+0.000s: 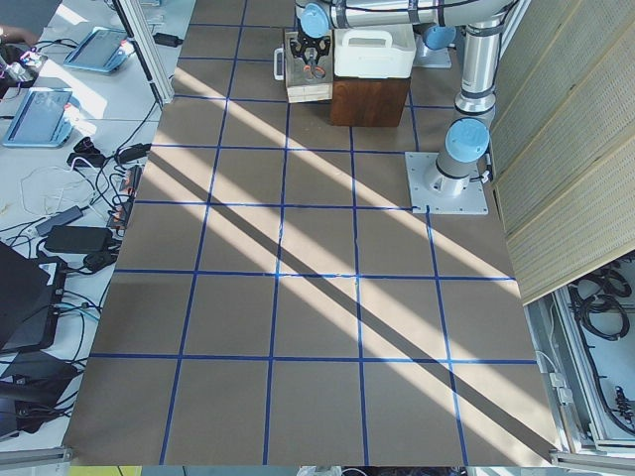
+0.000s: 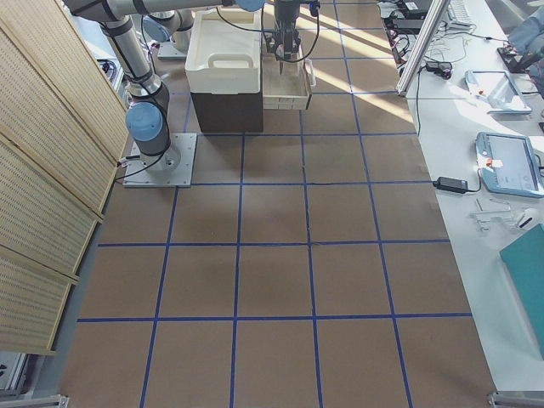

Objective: Place scissors in drawer with both arms

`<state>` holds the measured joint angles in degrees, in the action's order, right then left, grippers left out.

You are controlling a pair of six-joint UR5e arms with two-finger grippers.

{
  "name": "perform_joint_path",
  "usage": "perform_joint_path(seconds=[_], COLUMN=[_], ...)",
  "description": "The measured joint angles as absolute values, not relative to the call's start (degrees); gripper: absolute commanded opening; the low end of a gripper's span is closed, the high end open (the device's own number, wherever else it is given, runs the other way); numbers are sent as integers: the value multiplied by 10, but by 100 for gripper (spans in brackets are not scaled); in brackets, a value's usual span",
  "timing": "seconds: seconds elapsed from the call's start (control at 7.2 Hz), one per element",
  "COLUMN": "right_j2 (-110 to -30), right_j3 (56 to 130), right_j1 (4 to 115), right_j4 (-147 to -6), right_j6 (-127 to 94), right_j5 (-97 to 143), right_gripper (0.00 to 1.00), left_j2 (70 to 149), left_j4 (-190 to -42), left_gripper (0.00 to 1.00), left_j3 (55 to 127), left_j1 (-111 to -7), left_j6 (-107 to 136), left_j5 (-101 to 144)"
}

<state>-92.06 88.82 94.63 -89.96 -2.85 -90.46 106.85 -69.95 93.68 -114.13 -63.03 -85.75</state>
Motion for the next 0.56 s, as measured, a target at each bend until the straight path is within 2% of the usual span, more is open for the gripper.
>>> perform_joint_path(seconds=[0.14, 0.28, 0.56], right_j2=[-920, -920, -920], right_j3=[888, 889, 889], right_j1=[946, 946, 945], right_j4=[-905, -911, -917], right_j6=[-27, -26, -27], right_j5=[-908, -908, -910], right_gripper=[100, 100, 100], left_j2=[1075, 1080, 1075], left_j4=[-690, -686, -686], left_gripper=[68, 83, 88], left_j3=[937, 938, 938], left_j1=[-1142, -1142, -1141], left_j6=[-643, -650, -636], left_j5=[-858, -859, -860])
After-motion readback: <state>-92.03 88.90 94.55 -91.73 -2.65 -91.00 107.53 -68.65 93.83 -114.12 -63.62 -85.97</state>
